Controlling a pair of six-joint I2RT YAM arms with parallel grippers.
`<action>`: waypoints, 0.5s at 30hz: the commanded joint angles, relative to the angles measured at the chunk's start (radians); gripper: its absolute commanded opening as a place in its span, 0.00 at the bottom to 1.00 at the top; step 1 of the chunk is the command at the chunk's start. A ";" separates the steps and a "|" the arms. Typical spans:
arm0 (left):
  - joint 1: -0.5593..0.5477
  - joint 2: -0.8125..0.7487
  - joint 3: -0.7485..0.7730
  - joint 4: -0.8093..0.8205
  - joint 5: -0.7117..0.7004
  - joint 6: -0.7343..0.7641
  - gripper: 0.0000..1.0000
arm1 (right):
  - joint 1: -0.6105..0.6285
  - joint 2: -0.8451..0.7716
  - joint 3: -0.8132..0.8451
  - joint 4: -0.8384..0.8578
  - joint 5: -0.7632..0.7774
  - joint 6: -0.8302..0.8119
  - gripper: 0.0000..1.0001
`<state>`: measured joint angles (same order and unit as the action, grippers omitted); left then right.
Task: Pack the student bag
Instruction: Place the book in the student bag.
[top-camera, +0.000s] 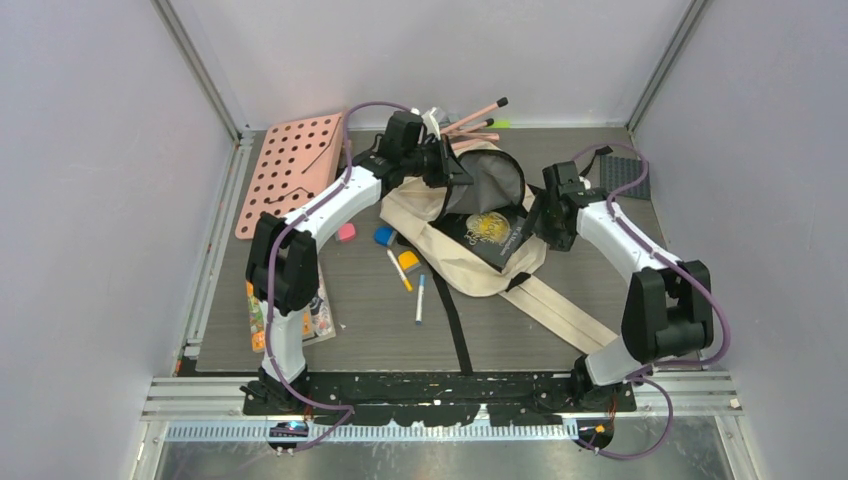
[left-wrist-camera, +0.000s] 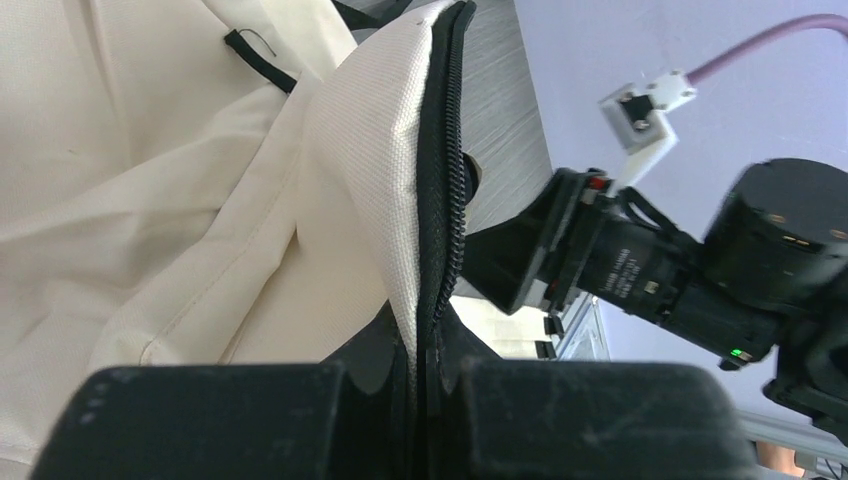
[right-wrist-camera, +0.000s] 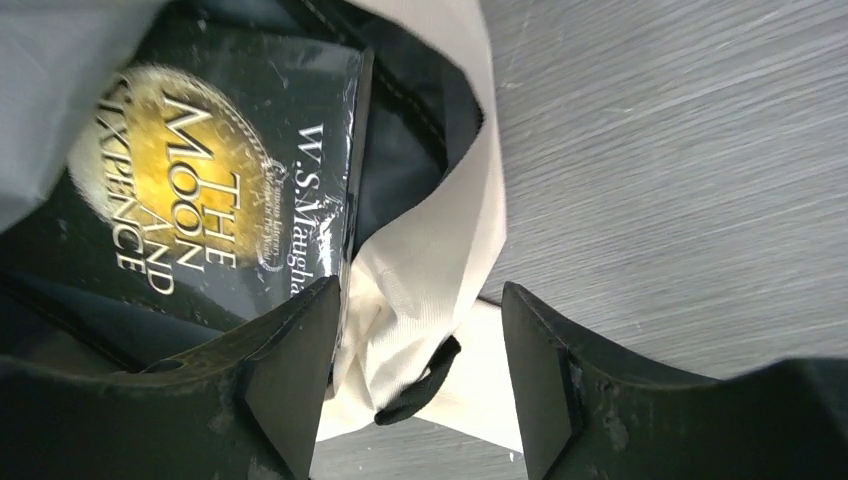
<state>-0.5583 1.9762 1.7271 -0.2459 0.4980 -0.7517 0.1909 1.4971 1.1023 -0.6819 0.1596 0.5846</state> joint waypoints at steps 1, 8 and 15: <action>0.000 -0.059 0.023 0.010 0.007 0.018 0.00 | 0.005 0.084 -0.002 0.043 -0.158 -0.045 0.65; 0.031 -0.074 -0.008 -0.004 -0.020 0.022 0.00 | 0.004 0.035 0.069 0.004 -0.182 -0.069 0.02; 0.093 -0.096 -0.027 -0.048 -0.029 0.059 0.00 | 0.001 -0.226 -0.031 0.088 -0.222 -0.075 0.01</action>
<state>-0.5056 1.9560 1.7000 -0.2802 0.4881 -0.7334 0.1917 1.4384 1.1046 -0.6823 -0.0170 0.5247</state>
